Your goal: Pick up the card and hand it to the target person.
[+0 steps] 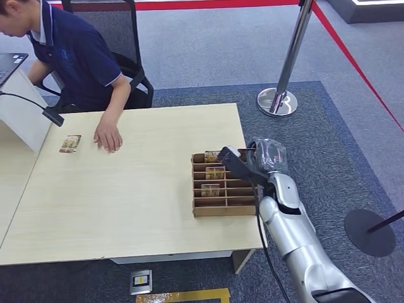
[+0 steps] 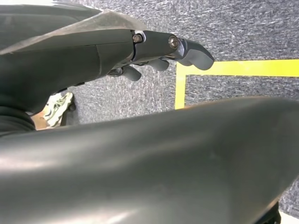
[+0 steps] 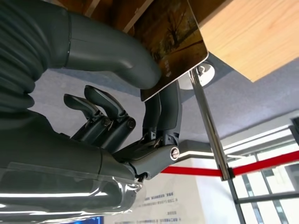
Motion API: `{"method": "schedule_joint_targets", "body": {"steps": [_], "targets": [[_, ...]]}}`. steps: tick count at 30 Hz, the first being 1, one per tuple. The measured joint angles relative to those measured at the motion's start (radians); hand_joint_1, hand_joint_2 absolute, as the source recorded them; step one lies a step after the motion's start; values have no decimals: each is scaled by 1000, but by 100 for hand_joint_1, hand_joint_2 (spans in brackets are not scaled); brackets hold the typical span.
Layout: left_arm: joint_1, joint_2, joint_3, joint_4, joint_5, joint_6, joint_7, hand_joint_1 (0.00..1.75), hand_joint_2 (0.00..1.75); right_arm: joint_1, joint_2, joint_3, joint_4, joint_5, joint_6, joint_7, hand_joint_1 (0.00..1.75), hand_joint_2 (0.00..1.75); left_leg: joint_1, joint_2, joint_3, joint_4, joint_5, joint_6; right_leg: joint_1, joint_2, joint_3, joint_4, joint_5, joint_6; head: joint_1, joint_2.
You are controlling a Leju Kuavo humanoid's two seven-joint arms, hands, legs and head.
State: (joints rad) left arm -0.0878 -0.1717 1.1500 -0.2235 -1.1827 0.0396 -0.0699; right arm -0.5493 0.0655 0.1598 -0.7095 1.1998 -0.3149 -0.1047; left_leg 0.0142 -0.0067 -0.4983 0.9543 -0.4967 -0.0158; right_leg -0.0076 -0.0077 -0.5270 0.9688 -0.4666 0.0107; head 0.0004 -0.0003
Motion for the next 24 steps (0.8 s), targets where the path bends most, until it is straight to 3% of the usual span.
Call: {"method": "schedule_joint_targets", "body": {"steps": [17,24], "targets": [[0,0,5,1,1,3,-13,0,0,217,-29,41,-584,25,111,-9,175,175,0,0,-1,0,0,0,0,0,-1,0,0,0,0,0],[-7,0,4,1,-19,-4,-2,0,0,138,2,157,-655,-5,170,-9,175,175,0,0,-1,0,1,-1,0,0,-1,1,0,0,0,0]]}}
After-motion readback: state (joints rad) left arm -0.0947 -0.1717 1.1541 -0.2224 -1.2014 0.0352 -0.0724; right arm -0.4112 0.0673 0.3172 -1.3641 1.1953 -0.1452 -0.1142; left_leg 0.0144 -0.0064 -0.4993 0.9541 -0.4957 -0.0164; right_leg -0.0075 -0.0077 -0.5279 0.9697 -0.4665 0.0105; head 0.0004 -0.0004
